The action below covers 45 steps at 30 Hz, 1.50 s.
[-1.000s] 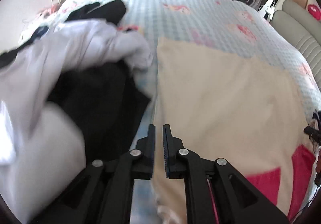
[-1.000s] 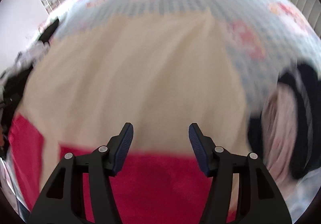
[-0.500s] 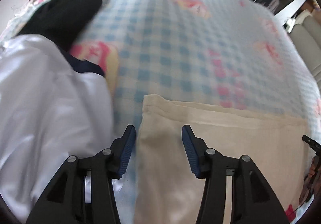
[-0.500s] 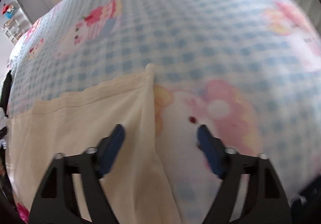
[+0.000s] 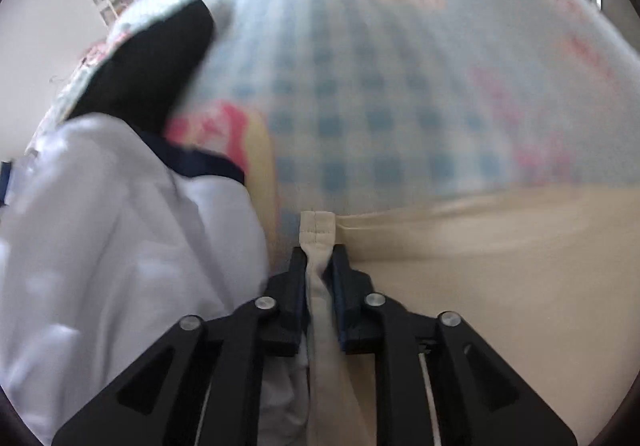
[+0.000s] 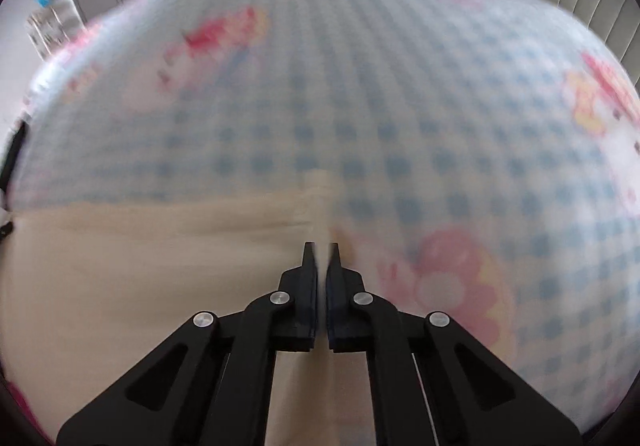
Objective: Fold clothes
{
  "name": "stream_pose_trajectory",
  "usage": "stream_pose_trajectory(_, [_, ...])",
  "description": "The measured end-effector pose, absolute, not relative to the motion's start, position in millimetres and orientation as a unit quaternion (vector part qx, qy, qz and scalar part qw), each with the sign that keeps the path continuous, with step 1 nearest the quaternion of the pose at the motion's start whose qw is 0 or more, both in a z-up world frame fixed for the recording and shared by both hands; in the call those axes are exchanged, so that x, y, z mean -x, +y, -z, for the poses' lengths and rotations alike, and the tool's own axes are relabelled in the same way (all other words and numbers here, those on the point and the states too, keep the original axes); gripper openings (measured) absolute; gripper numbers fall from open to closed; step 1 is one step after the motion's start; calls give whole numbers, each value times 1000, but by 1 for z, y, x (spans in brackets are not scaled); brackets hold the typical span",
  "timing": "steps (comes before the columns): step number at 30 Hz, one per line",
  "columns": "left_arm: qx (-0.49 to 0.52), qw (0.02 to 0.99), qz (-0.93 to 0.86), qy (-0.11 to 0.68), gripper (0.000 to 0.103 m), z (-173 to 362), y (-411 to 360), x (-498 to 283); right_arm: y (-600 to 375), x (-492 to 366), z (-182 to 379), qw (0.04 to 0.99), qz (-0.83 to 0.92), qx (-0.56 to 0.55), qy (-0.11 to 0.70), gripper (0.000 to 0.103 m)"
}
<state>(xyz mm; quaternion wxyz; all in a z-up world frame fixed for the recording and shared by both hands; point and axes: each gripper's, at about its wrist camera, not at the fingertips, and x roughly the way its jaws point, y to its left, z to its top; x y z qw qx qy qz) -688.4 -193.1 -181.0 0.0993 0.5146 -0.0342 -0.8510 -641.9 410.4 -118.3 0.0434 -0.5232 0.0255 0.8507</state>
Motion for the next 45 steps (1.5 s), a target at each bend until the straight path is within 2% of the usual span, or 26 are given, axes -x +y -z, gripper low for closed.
stream_pose_trajectory(3, [-517,111,847,-45,26,159,-181,685,406,647,125,67,-845,530,20,16])
stream_pose_trajectory(4, [-514,90,852,-39,26,149,-172,668,405,646,116,71,-848,525,21,22])
stream_pose_trajectory(5, [-511,68,856,-34,26,139,-162,650,403,642,105,69,-851,521,26,35])
stream_pose_trajectory(6, [-507,47,860,-28,29,129,-152,633,399,632,93,60,-854,516,25,39])
stream_pose_trajectory(7, [-503,25,863,-22,39,119,-143,616,395,622,80,52,-857,512,24,39])
stream_pose_trajectory(9, [-495,-19,869,-11,51,99,-124,581,387,602,54,35,-863,503,22,41])
stream_pose_trajectory(11, [-486,-62,872,1,52,79,-105,546,373,568,33,7,-863,505,15,44])
stream_pose_trajectory(13, [-475,-105,874,12,58,59,-85,511,362,526,17,-28,-861,508,15,46])
stream_pose_trajectory(15, [-476,-128,870,5,58,59,-62,465,351,472,5,-61,-858,510,23,53])
stream_pose_trajectory(19, [-495,-145,856,-35,58,84,-10,356,323,351,1,-108,-852,511,39,54])
stream_pose_trajectory(22, [-497,-143,856,-16,53,99,8,280,300,267,14,-110,-855,506,19,54])
stream_pose_trajectory(26, [-503,-118,855,30,52,117,21,217,283,182,39,-119,-856,501,45,54])
stream_pose_trajectory(32, [-531,-103,839,57,51,144,25,201,265,138,100,-110,-840,528,61,54])
stream_pose_trajectory(34, [-496,-113,855,96,49,121,15,191,264,129,114,-109,-841,526,70,55])
stream_pose_trajectory(38, [-435,-77,888,127,49,89,-8,165,279,117,94,-117,-847,500,138,54])
stream_pose_trajectory(41, [-469,-71,865,165,49,111,-18,158,277,109,93,-116,-853,492,126,58])
stream_pose_trajectory(43, [-509,-55,845,155,48,136,-14,151,273,102,101,-111,-851,501,111,58])
stream_pose_trajectory(45, [-505,-60,849,148,46,138,-11,137,270,95,108,-107,-850,507,97,58])
